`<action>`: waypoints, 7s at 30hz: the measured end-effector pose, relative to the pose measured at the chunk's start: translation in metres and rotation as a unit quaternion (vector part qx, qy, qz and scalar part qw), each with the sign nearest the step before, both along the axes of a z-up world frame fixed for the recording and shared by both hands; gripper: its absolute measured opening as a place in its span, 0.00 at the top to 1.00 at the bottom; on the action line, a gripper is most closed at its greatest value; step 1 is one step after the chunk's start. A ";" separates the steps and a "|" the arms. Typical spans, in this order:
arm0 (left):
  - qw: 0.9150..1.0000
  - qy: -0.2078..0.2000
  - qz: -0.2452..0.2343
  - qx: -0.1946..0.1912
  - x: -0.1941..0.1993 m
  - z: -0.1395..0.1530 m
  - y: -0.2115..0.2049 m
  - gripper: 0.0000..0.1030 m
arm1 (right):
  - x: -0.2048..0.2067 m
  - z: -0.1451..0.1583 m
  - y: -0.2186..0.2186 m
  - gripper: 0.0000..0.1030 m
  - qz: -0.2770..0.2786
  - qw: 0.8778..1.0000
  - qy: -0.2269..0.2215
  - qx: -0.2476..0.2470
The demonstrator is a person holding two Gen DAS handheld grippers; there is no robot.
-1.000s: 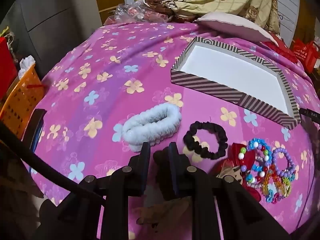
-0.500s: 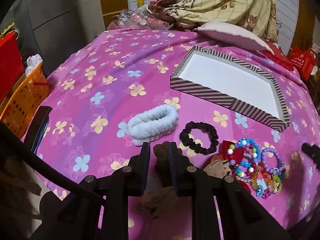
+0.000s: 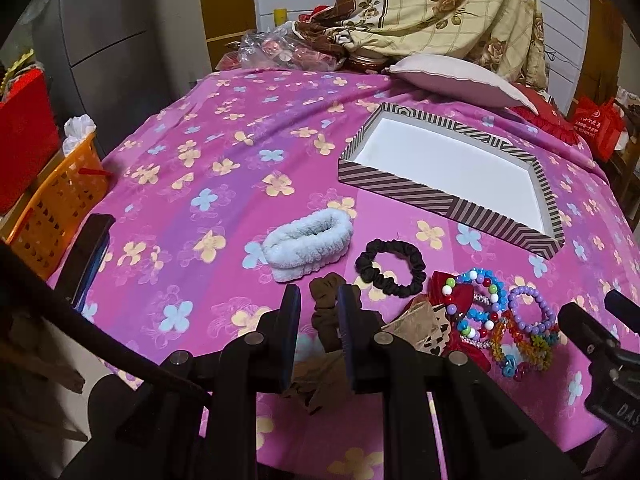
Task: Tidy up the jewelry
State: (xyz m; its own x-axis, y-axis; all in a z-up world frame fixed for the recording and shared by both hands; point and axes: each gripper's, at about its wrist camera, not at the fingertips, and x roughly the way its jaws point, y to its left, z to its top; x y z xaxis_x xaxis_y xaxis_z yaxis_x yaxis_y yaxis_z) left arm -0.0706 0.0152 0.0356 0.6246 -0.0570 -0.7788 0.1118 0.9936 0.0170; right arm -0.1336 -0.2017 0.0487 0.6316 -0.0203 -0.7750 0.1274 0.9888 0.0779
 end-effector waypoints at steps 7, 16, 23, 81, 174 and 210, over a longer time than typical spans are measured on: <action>1.000 -0.001 -0.001 -0.007 -0.006 0.008 0.003 0.70 | -0.004 0.011 0.009 0.06 0.004 1.000 -0.002 0.000; 1.000 -0.003 -0.006 -0.009 -0.012 0.019 0.001 0.70 | -0.007 0.024 0.018 0.06 0.004 1.000 -0.009 -0.002; 1.000 -0.002 -0.005 -0.021 -0.014 0.025 0.003 0.70 | -0.008 0.027 0.019 0.06 0.002 1.000 -0.009 -0.008; 1.000 0.015 0.005 -0.013 -0.013 0.012 0.014 0.70 | -0.002 0.013 0.025 0.06 0.015 0.999 0.013 0.034; 0.990 0.117 -0.071 -0.029 0.115 -0.059 0.036 0.46 | 0.090 -0.075 0.006 0.51 0.136 0.984 0.099 0.060; 0.991 0.059 -0.056 -0.104 0.128 0.010 0.048 0.88 | 0.120 0.023 -0.001 0.91 0.154 0.986 -0.013 0.068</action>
